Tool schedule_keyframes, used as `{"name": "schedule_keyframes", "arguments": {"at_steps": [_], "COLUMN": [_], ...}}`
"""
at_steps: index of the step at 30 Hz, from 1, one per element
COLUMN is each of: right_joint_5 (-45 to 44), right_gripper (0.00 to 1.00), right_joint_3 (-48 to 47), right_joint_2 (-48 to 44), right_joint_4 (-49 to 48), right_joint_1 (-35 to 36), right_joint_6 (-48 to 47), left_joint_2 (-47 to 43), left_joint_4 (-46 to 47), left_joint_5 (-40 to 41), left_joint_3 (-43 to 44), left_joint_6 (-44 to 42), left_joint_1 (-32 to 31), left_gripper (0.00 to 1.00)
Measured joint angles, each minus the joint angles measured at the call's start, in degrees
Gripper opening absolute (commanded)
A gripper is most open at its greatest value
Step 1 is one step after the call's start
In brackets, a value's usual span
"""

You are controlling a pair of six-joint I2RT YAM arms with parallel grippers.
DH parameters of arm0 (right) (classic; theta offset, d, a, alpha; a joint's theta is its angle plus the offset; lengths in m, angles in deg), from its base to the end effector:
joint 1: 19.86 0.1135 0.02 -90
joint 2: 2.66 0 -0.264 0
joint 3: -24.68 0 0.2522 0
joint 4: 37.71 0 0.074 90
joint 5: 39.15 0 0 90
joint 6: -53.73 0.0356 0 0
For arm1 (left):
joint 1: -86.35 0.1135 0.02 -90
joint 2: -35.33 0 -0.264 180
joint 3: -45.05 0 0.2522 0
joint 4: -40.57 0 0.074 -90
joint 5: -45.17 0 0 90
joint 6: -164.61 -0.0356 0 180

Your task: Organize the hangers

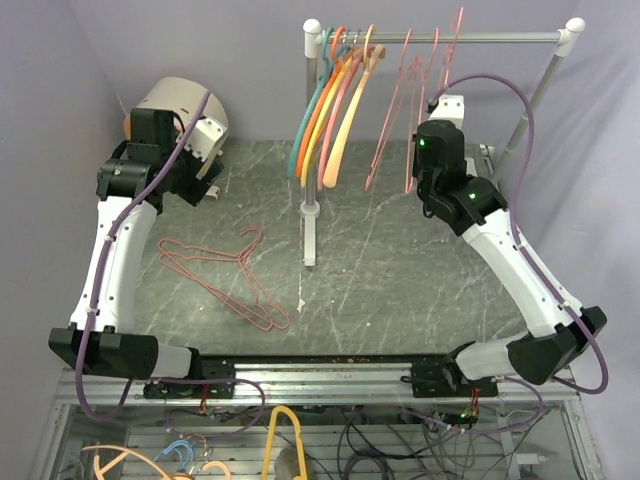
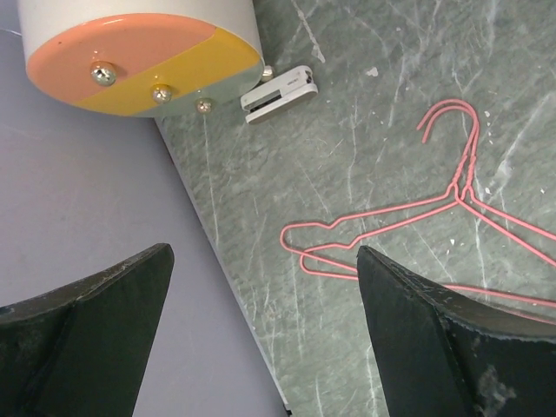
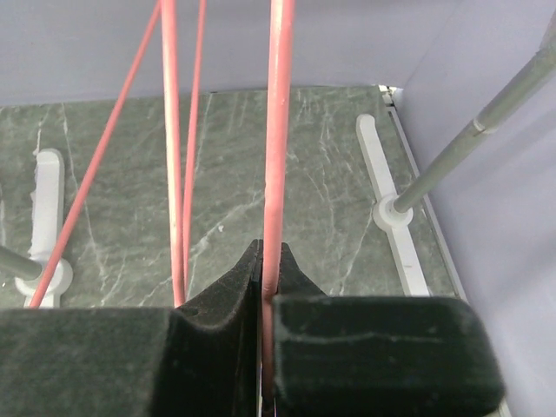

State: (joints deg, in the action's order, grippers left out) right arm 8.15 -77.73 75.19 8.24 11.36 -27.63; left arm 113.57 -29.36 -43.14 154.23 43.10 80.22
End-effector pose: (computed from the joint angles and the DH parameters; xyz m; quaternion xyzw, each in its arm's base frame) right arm 0.2580 0.1282 0.4399 0.0506 0.7946 -0.1038 0.5960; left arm 0.2663 -0.0275 0.4327 0.2851 0.8563 0.1076 0.4171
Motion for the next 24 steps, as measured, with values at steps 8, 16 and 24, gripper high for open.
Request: {"name": "schedule_keyframes", "arguments": {"at_steps": [8, 16, 24], "right_joint_5": [6.05, 13.00, 23.93], "right_gripper": [0.00, 0.00, 0.00], "right_joint_3": [-0.72, -0.79, -1.18], "right_joint_2": [2.49, 4.04, 7.63], "right_joint_4": [-1.18, -1.88, -1.60], "right_joint_1": [-6.95, -10.12, -10.36], "right_joint_6": [-1.46, -2.49, -2.95], "left_joint_2": [3.08, 3.72, 1.62], "left_joint_4": [-1.36, -4.81, -5.70], "left_joint_5": [-1.25, -2.78, -6.27], "left_joint_3": [1.70, 1.73, -3.61], "left_joint_6": [-3.13, -5.46, -11.56], "left_joint_1": [1.81, 2.19, 2.58], "left_gripper": [0.98, 0.98, 0.98]}}
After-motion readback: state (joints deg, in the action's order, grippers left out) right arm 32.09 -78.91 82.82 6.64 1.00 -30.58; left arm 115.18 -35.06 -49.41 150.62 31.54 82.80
